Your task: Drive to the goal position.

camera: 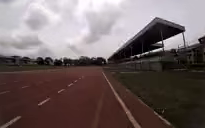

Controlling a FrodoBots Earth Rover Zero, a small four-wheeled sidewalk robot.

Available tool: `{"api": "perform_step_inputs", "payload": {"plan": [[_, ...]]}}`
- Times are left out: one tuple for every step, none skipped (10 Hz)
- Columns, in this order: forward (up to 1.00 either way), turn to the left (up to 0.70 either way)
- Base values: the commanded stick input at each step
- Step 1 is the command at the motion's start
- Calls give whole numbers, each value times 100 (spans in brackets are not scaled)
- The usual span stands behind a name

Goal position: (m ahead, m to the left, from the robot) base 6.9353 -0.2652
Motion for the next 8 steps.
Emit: {"api": "perform_step_inputs", "payload": {"plan": [[70, 0], [70, 0], [70, 0], [70, 0], [70, 0], [70, 0], [70, 0], [70, 7]]}}
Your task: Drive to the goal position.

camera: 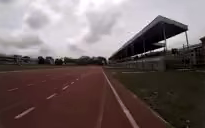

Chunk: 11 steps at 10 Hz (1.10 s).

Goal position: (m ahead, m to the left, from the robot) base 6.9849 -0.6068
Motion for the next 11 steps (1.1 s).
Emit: {"api": "perform_step_inputs", "payload": {"plan": [[70, 13], [70, 14], [70, 14], [70, 14], [70, 14], [70, 14], [70, 14], [70, 14], [70, 14], [70, 14], [70, 14]]}}
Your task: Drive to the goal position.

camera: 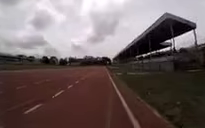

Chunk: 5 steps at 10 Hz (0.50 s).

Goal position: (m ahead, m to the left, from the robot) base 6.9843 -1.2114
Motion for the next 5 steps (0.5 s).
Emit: {"api": "perform_step_inputs", "payload": {"plan": [[70, 14], [70, 6], [70, 0], [70, 0], [70, 0]]}}
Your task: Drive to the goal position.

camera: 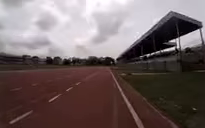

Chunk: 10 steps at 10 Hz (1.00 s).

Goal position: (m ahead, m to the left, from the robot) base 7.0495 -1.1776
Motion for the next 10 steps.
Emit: {"api": "perform_step_inputs", "payload": {"plan": [[70, 0], [70, 0], [70, 0], [70, 0], [70, 0], [70, 0], [70, 0], [70, 0], [70, 0], [70, 0]]}}
